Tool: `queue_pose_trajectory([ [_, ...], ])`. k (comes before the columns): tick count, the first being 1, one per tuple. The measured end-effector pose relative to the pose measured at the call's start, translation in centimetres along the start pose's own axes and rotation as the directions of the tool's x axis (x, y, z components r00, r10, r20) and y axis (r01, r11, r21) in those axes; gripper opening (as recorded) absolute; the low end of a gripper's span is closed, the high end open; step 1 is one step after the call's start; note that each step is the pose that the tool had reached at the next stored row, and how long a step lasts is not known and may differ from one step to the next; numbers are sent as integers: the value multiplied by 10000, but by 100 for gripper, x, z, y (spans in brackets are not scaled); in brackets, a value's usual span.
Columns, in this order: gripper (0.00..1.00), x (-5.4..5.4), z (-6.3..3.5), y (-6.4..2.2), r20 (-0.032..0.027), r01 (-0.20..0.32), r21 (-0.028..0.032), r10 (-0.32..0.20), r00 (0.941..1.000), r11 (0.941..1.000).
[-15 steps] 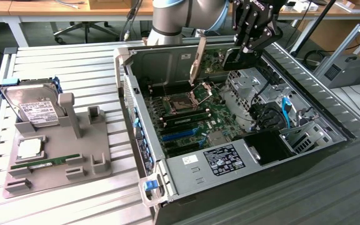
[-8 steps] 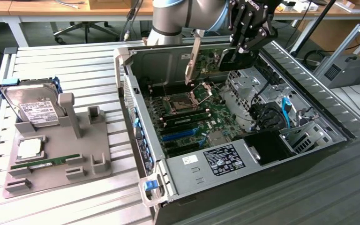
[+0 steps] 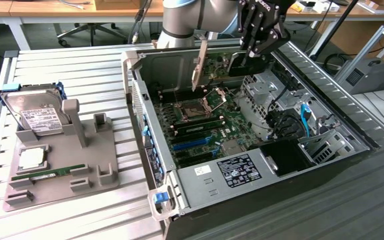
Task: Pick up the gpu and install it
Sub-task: 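Insert the gpu into the slot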
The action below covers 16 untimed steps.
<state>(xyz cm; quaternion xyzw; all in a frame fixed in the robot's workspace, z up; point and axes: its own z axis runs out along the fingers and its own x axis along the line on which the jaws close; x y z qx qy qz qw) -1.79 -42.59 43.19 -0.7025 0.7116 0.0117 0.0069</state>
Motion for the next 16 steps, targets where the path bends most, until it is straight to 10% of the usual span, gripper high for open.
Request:
queue_pose_trajectory([
  [16, 27, 2, 1, 137, 1, -29, 8, 29, 10000, 10000],
])
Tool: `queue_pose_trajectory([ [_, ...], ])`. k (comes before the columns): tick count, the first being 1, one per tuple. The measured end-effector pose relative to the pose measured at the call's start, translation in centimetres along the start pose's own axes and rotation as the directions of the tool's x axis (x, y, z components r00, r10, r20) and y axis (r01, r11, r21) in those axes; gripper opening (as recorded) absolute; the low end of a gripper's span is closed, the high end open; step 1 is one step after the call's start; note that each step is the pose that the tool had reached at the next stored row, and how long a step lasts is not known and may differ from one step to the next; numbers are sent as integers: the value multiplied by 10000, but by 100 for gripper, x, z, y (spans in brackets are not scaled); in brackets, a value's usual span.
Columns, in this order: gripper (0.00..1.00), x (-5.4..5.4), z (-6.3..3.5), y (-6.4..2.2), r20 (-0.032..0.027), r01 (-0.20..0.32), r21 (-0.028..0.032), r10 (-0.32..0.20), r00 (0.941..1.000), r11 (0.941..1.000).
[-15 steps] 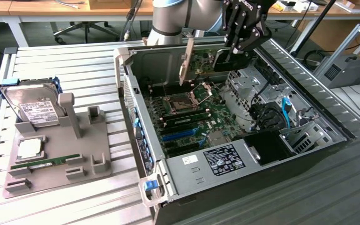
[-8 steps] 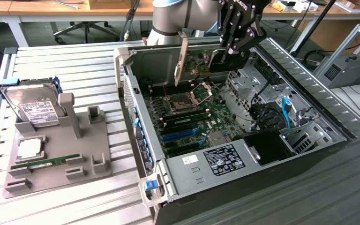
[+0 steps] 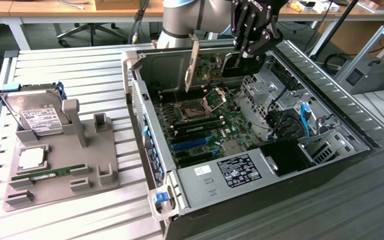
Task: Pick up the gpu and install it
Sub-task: 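Insert the gpu into the slot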
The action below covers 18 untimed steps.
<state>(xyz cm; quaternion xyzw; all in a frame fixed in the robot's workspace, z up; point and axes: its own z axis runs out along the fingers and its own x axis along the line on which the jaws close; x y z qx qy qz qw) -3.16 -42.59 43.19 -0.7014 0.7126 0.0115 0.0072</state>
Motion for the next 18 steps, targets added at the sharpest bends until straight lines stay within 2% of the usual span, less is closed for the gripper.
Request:
queue_pose_trajectory([
  [6, 27, 0, 2, 16, 0, -1, 0, 1, 10000, 10000],
  [13, 27, 1, 2, 98, 0, -1, 0, 1, 10000, 10000],
  [18, 27, 2, 2, 103, 0, -1, 0, 1, 10000, 10000],
])
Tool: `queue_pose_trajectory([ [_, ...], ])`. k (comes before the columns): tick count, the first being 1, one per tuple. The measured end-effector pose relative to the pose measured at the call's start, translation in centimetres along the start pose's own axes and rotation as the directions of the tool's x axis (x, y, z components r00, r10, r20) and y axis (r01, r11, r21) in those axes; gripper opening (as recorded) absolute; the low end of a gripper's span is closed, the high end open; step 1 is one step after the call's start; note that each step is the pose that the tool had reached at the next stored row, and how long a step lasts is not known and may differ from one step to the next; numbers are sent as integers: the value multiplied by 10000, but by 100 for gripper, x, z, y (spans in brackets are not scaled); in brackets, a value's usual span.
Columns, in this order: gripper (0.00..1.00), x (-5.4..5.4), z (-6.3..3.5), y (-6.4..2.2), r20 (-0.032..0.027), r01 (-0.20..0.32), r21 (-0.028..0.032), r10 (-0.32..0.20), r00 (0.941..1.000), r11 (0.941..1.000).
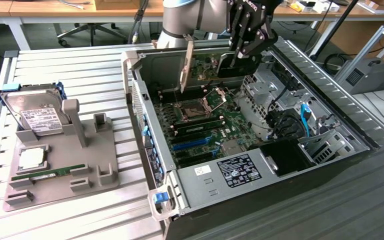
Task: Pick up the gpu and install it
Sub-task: 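Insert the gpu into the slot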
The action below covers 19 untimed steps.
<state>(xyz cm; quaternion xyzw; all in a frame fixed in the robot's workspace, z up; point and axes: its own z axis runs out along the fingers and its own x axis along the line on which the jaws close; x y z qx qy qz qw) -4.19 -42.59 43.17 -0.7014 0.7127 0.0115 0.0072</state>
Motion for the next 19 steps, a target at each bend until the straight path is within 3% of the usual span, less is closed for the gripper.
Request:
queue_pose_trajectory([
  [3, 27, 1, 0, 35, 0, 0, 3, 0, 10000, 10000],
  [4, 27, 0, 0, 88, 0, 0, 9, 0, 10000, 10000],
  [8, 27, 0, 1, 164, 0, 0, 10, 0, 10000, 10000],
  [12, 27, 2, 85, 166, 0, 2, 67, -2, 10000, 10000],
  [15, 27, 7, 246, 165, 1, 4, 117, -4, 10000, 9999],
  [19, 27, 7, 256, 165, 1, 3, 122, -3, 10000, 9999],
])
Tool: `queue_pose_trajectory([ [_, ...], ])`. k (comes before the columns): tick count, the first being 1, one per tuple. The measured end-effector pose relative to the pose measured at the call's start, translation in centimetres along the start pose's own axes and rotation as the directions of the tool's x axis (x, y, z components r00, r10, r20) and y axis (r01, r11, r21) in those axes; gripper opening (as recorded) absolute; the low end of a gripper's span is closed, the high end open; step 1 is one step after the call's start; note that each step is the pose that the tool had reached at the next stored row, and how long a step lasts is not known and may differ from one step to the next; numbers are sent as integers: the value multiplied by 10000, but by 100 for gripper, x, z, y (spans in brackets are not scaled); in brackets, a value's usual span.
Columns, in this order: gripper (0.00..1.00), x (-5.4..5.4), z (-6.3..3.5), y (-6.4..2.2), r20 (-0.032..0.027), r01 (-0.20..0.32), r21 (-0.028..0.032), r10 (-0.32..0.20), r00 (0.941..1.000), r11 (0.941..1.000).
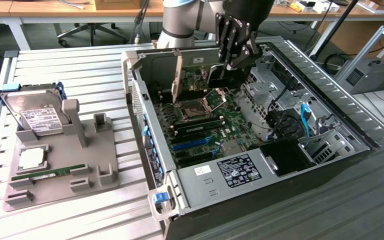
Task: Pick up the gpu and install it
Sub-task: 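Insert the gpu into the slot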
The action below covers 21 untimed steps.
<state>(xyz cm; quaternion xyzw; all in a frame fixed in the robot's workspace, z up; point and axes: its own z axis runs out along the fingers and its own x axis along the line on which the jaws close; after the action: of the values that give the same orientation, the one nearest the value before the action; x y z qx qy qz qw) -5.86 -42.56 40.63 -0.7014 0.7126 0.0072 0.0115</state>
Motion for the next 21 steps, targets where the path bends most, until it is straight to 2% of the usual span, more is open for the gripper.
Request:
queue_pose_trajectory([
  [4, 27, 1, 17, 0, 3, 0, 1, 0, 10000, 10000],
  [7, 27, 2, 68, 0, 0, 0, 6, 0, 10000, 10000],
  [21, 27, 38, 78, 0, 0, 0, 6, 0, 10000, 10000],
])
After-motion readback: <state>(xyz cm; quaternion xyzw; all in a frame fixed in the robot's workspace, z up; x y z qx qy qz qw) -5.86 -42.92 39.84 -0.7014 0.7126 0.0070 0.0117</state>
